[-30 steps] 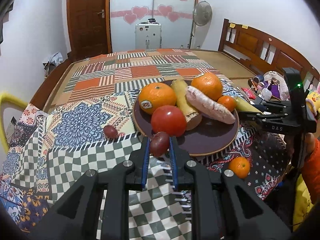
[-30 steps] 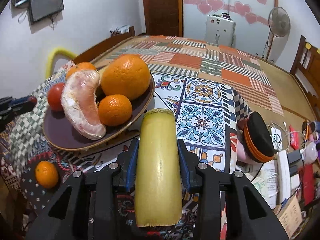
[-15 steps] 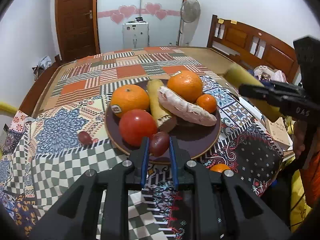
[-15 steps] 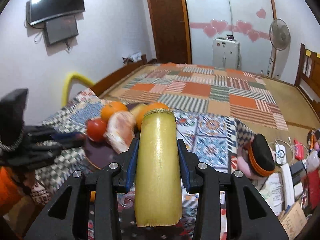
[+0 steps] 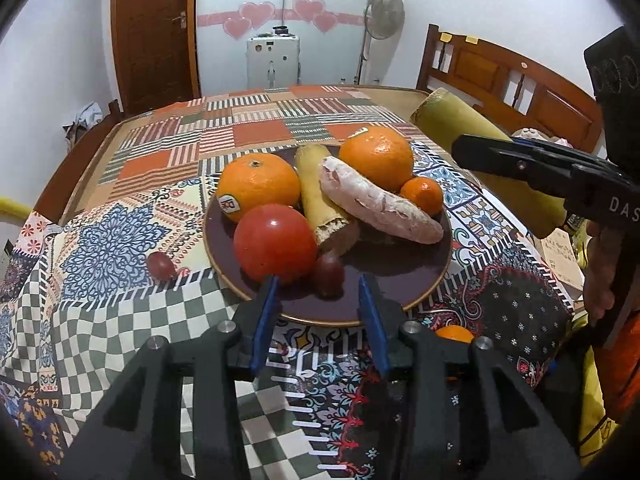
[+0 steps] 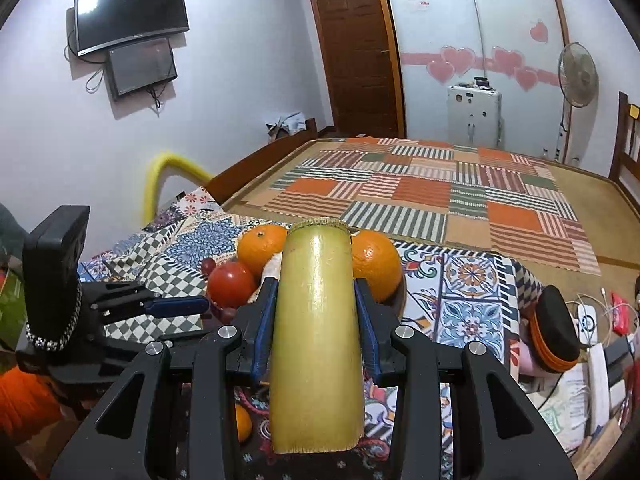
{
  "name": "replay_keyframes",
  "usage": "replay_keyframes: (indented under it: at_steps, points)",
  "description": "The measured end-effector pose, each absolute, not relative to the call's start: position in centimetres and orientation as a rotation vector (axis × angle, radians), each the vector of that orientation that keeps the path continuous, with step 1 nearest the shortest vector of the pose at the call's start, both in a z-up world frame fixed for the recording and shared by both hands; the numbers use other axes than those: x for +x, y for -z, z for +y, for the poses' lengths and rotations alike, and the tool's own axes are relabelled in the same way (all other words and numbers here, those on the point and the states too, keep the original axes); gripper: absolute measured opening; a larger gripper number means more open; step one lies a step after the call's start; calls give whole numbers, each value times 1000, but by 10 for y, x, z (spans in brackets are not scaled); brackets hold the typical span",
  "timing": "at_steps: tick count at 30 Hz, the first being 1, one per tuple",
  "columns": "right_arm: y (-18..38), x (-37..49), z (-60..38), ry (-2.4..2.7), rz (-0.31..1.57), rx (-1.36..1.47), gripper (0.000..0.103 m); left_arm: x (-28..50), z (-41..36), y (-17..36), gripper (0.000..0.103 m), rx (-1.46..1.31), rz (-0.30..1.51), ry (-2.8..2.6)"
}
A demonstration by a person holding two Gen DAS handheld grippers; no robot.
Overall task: Organize fruits
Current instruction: 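Carry the date onto the plate with the left tool while the right tool lays the cylinder there, then close the left tool on the second dark red date on the cloth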
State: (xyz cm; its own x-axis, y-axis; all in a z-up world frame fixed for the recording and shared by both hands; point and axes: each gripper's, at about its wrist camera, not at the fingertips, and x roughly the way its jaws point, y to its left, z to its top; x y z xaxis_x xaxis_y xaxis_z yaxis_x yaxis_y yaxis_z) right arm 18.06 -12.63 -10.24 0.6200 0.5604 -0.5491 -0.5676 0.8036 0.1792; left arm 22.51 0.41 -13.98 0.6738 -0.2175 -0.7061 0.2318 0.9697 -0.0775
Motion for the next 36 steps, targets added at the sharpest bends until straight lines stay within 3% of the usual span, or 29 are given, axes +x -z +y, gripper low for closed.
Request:
replay_keyframes:
  at_steps: [19,36]
  points:
    - [110,195,-66,-728,662,-59,34,200,71,127,41,-20,710,91]
    - [114,194,-51,-710,654,-160,35,200,79,135,41,-32,711,80]
